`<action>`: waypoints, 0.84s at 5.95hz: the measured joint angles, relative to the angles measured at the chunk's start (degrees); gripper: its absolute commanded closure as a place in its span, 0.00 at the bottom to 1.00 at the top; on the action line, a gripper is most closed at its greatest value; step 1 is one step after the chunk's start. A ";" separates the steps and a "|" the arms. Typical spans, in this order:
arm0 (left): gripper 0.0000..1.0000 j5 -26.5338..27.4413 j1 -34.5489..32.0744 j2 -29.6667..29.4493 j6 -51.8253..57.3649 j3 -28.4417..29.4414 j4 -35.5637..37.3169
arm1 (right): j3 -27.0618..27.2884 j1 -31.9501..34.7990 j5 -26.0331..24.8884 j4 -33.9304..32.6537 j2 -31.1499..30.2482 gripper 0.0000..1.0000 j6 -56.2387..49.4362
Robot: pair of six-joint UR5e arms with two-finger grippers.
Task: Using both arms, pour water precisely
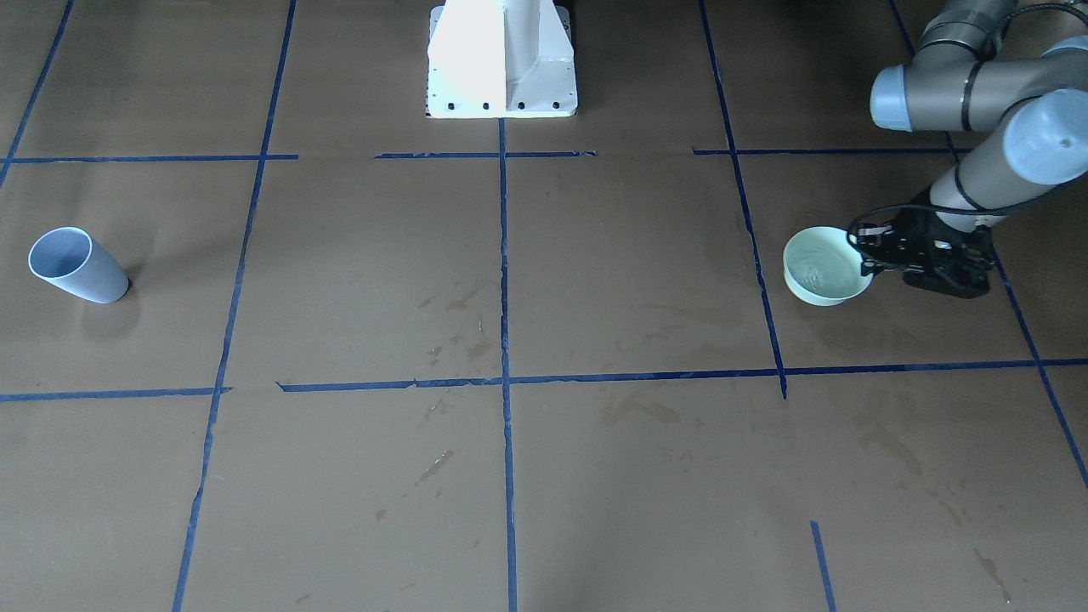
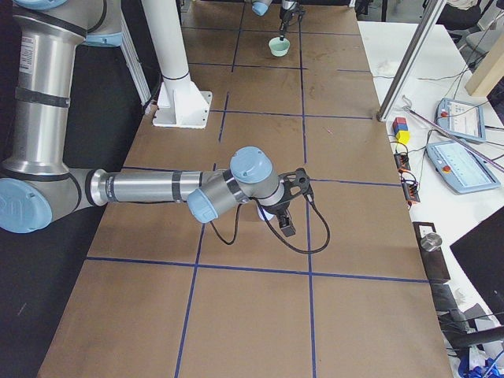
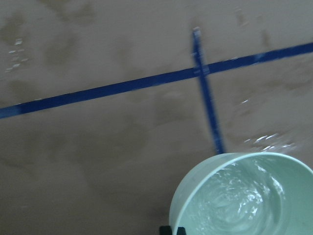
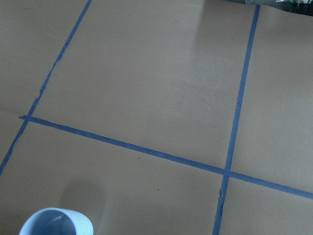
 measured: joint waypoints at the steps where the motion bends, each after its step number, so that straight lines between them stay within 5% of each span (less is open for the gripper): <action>1: 0.99 -0.80 -0.86 0.53 2.57 1.98 -0.04 | 0.00 0.00 -0.04 0.00 0.05 0.00 0.01; 3: 0.91 -1.19 -1.82 1.32 5.58 4.56 -0.06 | 0.07 0.00 -0.01 0.00 0.19 0.00 0.01; 4: 0.28 -1.19 -2.03 1.81 6.08 4.94 -0.06 | 0.08 -0.01 -0.01 -0.02 0.30 0.00 0.01; 5: 0.00 -1.18 -2.16 2.02 6.26 5.40 -0.06 | 0.09 -0.01 0.00 -0.07 0.38 0.00 0.01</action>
